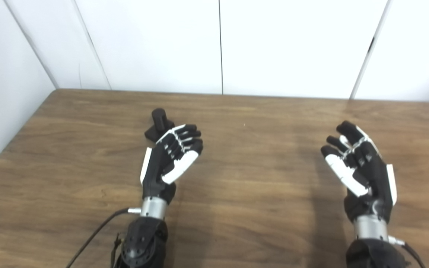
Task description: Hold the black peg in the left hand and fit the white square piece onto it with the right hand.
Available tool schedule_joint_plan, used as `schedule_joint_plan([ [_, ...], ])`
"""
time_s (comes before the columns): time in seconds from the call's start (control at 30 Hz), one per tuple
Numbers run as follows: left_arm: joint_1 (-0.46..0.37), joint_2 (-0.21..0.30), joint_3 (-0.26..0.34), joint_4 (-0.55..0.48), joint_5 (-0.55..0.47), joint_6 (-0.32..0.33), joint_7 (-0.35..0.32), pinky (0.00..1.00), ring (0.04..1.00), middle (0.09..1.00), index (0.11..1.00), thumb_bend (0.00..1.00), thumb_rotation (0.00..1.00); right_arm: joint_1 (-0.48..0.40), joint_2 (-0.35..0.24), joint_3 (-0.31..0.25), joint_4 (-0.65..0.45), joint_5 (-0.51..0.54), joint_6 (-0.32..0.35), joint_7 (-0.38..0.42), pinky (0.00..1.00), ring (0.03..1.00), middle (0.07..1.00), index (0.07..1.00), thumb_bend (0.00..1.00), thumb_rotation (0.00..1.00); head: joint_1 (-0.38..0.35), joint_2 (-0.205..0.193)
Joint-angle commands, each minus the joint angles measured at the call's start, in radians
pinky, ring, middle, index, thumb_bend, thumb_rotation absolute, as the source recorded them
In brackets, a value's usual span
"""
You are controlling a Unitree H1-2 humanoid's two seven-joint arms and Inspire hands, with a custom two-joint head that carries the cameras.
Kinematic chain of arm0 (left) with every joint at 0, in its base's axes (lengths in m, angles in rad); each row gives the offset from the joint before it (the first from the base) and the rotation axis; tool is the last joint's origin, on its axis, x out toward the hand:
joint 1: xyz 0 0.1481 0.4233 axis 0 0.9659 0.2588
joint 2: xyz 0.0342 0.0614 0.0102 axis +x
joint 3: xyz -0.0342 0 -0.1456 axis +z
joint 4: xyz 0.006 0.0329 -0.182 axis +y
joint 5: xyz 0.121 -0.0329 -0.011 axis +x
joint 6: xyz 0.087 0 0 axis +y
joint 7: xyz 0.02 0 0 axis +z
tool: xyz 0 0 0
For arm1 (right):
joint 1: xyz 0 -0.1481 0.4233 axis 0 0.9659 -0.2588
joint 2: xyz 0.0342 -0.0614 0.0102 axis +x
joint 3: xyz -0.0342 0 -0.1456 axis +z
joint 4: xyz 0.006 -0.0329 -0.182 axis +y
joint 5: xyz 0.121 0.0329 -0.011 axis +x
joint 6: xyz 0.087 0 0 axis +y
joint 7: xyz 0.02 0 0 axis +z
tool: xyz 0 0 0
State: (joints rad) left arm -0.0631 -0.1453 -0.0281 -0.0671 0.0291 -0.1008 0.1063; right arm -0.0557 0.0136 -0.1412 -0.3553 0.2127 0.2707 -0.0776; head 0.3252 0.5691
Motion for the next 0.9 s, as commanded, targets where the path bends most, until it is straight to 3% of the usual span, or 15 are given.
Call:
schedule_joint_plan([
  [0.0,-0.022,0.002,-0.001,-0.037,0.006,-0.030,-0.002,0.52,0.634,0.669,0.640,0.80,0.32,-0.022,0.003,0.005,-0.046,0.003,-0.006,0.001,0.70,0.712,0.798,0.745,0.52,0.02,0.002,0.003],
  [0.17,-0.028,0.020,-0.001,-0.062,0.077,0.008,0.018,0.52,0.628,0.666,0.635,0.74,0.30,-0.026,0.002,0.000,-0.052,0.004,0.004,-0.001,0.69,0.704,0.794,0.740,0.51,0.00,0.005,0.000],
  [0.3,-0.041,0.056,-0.004,-0.115,0.177,0.097,0.019,0.59,0.664,0.683,0.648,0.70,0.27,-0.030,0.000,0.000,-0.058,0.003,0.012,0.000,0.69,0.701,0.793,0.738,0.51,0.02,0.007,-0.002],
  [0.4,-0.052,0.091,-0.006,-0.147,0.219,0.145,0.006,0.58,0.674,0.698,0.658,0.70,0.23,-0.031,-0.001,0.001,-0.058,-0.001,0.015,-0.001,0.68,0.700,0.797,0.742,0.50,0.01,0.006,-0.004],
  [0.77,-0.113,0.209,-0.011,-0.168,0.427,0.207,0.012,0.50,0.643,0.717,0.685,0.72,0.16,-0.040,-0.019,-0.003,-0.052,0.013,0.009,0.016,0.69,0.714,0.812,0.750,0.49,0.00,0.015,-0.012],
  [0.87,-0.126,0.238,-0.018,-0.176,0.513,0.230,0.018,0.51,0.639,0.715,0.690,0.72,0.20,-0.043,-0.029,-0.008,-0.048,0.017,0.007,0.019,0.71,0.706,0.807,0.741,0.50,0.01,0.018,-0.013],
])
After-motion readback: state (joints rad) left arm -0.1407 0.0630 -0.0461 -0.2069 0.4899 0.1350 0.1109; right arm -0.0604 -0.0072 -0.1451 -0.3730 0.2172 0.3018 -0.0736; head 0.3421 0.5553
